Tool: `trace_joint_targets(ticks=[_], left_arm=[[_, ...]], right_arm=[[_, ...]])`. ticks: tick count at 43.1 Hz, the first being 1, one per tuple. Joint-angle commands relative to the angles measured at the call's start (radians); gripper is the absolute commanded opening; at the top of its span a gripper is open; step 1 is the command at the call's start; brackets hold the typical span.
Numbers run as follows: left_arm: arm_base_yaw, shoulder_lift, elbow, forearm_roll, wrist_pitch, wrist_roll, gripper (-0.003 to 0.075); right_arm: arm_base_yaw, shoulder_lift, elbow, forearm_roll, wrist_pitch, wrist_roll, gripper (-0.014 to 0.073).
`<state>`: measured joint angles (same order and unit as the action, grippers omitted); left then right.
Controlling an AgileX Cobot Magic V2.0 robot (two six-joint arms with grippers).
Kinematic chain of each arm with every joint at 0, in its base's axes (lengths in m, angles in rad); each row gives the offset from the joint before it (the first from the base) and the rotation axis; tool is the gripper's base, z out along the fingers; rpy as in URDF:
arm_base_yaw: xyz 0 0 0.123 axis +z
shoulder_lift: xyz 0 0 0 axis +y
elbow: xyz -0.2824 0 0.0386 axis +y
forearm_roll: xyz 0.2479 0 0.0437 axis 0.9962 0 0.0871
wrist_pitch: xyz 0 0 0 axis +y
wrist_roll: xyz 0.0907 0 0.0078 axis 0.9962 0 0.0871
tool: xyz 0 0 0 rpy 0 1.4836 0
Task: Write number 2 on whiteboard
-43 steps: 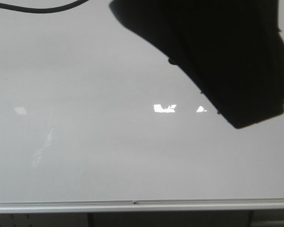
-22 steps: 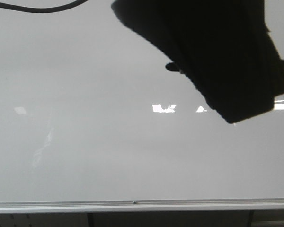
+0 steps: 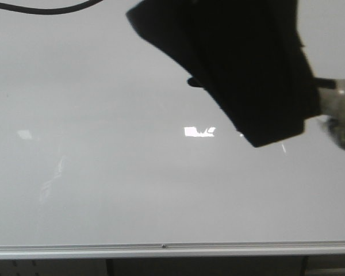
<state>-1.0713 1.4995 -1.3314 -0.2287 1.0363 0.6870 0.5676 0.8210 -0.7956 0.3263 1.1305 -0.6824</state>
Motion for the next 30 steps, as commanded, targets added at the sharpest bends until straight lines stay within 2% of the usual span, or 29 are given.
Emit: trace_joint_targets(ticks=[1, 8, 15, 21, 30], left_arm=[[-0.006, -0.032, -0.053, 0.113, 0.003, -0.131, 0.006], [0.0, -0.032, -0.112, 0.387, 0.064, -0.415, 0.006], [0.083, -0.056, -0.126, 0.551, 0.122, -0.687, 0.006], [0.234, -0.128, -0.07, 0.557, 0.119, -0.771, 0.006], [0.448, -0.283, 0.089, 0.557, 0.012, -0.809, 0.006]], right_arm=[[-0.005, -0.006, -0.036, -0.056, -0.031, 0.075, 0.0535], [-0.005, -0.006, -0.036, -0.174, -0.044, 0.233, 0.0529], [-0.005, -0.006, -0.036, -0.191, -0.058, 0.265, 0.0529], [-0.005, -0.006, -0.036, -0.191, -0.086, 0.265, 0.0529], [-0.005, -0.006, -0.036, -0.192, -0.104, 0.265, 0.0529]])
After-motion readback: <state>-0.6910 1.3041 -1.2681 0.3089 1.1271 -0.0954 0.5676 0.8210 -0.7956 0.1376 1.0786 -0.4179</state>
